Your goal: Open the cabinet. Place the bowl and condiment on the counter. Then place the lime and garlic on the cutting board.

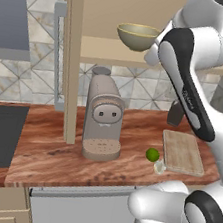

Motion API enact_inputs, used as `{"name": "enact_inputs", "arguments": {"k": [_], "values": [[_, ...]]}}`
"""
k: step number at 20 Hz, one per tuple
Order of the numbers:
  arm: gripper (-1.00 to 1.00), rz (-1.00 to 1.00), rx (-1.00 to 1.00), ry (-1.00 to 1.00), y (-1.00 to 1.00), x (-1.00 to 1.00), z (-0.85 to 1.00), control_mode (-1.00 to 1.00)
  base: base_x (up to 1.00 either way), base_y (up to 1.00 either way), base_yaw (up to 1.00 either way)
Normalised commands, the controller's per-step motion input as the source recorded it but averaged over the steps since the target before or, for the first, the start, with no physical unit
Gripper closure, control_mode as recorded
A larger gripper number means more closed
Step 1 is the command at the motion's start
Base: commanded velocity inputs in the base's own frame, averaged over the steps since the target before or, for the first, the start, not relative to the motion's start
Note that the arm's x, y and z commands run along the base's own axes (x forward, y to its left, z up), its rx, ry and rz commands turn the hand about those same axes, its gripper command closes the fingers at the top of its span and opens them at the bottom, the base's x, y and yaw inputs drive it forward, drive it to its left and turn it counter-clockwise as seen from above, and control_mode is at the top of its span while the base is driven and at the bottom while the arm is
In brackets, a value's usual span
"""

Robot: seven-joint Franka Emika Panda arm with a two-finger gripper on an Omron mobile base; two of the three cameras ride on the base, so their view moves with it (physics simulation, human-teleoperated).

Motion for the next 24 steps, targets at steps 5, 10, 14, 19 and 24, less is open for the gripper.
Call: {"name": "enact_inputs", "arguments": {"k": [5,10,14,19,24], "values": [[-1.00,0.15,-0.11,0.00,-0.20,0.36,-0.05,-1.00,0.00,0.00,0.00],[-1.00,0.13,-0.09,0.00,-0.25,0.37,0.00,-1.00,0.00,0.00,0.00],[-1.00,0.12,-0.08,0.00,-0.27,0.46,0.00,-1.00,0.00,0.00,0.00],[-1.00,0.11,-0.09,0.00,-0.25,0.48,0.00,-1.00,0.00,0.00,0.00],[-1.00,0.10,-0.06,0.00,-0.27,0.44,0.00,-1.00,0.00,0.00,0.00]]}}
